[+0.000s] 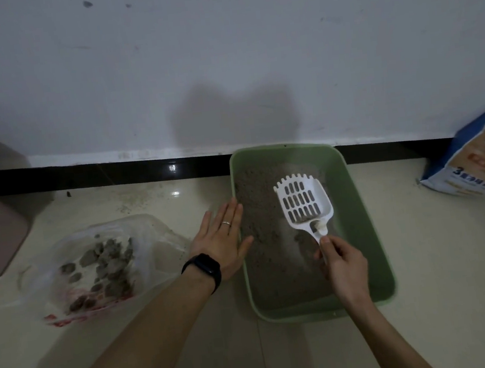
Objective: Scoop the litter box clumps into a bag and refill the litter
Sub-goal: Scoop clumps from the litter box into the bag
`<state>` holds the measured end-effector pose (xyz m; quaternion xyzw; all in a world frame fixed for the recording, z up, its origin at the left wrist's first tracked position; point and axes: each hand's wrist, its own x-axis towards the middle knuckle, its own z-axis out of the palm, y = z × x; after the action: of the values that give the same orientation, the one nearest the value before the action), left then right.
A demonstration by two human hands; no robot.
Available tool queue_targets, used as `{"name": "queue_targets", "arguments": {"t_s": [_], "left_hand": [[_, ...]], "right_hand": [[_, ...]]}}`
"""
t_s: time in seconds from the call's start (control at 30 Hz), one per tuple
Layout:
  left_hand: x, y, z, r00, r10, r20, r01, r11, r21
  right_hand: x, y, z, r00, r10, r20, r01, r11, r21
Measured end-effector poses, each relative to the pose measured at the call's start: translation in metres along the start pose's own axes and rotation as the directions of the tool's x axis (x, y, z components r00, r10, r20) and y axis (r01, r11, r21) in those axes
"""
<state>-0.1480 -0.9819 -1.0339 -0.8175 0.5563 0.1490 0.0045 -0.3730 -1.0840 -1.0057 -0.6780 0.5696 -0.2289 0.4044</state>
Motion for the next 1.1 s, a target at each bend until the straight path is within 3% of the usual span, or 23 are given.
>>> {"name": "queue_targets", "arguments": {"t_s": [0.17, 0.37, 0.6, 0.67, 0.77, 0.83, 0.97, 1.1], "left_hand": [[-0.002, -0.054, -0.023, 0.98, 0.197, 0.008, -0.194, 0.96, 0.202], [-0.051, -0.186, -0.051, 0.999, -0.028, 0.024, 0.023, 0.982, 0.19], [-0.144, -0.274, -0.021, 0.961, -0.21, 0.178, 0.183, 0.97, 0.157], [-0.152, -0.279, -0.013, 0.949, -0.24, 0.204, 0.209, 0.965, 0.161], [-0.155, -0.279, -0.003, 0.926, -0.29, 0.24, 0.264, 0.955, 0.134], [-0.153, -0.277, 0.0, 0.917, -0.303, 0.259, 0.277, 0.951, 0.135], [-0.15, -0.275, -0.002, 0.911, -0.307, 0.274, 0.279, 0.95, 0.139], [-0.143, -0.275, -0.009, 0.916, -0.307, 0.259, 0.28, 0.95, 0.136]], "right_hand": [[-0.008, -0.025, -0.005, 0.999, -0.014, 0.037, 0.013, 1.0, 0.013], [-0.03, -0.079, 0.028, 0.975, -0.1, 0.2, 0.088, 0.994, 0.066], [-0.068, -0.13, 0.124, 0.856, -0.26, 0.447, 0.325, 0.943, -0.076], [-0.079, -0.139, 0.15, 0.792, -0.309, 0.527, 0.47, 0.859, -0.203], [-0.091, -0.145, 0.181, 0.628, -0.452, 0.634, 0.772, 0.461, -0.438], [-0.097, -0.148, 0.192, 0.546, -0.517, 0.66, 0.836, 0.283, -0.47], [-0.098, -0.154, 0.191, 0.511, -0.576, 0.638, 0.838, 0.169, -0.519], [-0.094, -0.156, 0.18, 0.55, -0.576, 0.605, 0.812, 0.199, -0.549]]}}
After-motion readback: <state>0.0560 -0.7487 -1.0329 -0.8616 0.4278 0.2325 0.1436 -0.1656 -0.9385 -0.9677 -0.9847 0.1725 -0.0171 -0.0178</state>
